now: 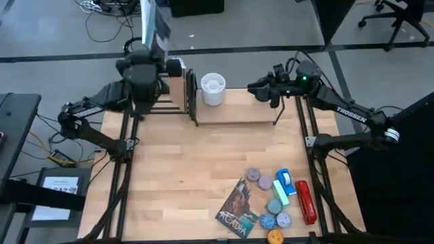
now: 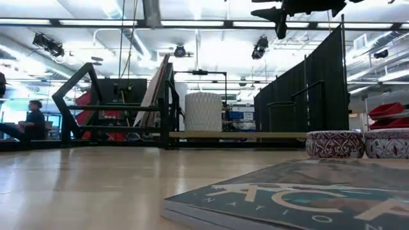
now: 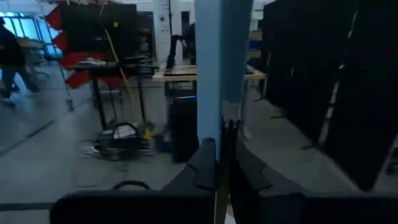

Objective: Stock shelves
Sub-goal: Put the blue book on the bookshelf

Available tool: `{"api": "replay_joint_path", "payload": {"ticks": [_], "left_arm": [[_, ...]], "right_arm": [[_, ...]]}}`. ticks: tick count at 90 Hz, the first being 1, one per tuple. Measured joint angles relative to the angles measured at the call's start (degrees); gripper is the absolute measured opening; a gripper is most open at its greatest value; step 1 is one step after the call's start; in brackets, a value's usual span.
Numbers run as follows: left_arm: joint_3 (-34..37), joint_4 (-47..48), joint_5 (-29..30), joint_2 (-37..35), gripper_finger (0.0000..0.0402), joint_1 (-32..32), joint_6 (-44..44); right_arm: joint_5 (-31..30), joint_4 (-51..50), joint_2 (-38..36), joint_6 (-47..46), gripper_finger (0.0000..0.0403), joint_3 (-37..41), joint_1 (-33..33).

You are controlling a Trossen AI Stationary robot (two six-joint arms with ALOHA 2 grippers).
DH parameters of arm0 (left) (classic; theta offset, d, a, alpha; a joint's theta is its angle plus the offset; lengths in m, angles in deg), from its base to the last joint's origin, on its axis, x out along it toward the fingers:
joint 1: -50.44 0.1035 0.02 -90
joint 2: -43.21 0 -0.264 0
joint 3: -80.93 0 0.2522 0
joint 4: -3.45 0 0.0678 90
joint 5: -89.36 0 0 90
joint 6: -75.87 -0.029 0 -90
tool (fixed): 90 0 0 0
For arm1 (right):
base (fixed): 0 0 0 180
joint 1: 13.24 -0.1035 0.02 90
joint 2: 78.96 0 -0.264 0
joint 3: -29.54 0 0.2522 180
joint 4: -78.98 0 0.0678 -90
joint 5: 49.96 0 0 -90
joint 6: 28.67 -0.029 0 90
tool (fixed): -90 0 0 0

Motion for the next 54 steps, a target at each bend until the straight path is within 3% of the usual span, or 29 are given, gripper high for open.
{"api": "replay_joint_path", "payload": {"ticks": [33,54], "left_arm": [[0.20,44.76,-25.60,5.76,0.0000,16.22,37.67],[0.24,42.37,-35.17,11.60,0.0000,20.09,36.26]], "right_arm": [[0.38,-0.99,0.02,0.07,0.0116,0.00,-1.85],[-0.71,-1.16,0.05,0.98,0.0114,0.00,-1.85]]}}
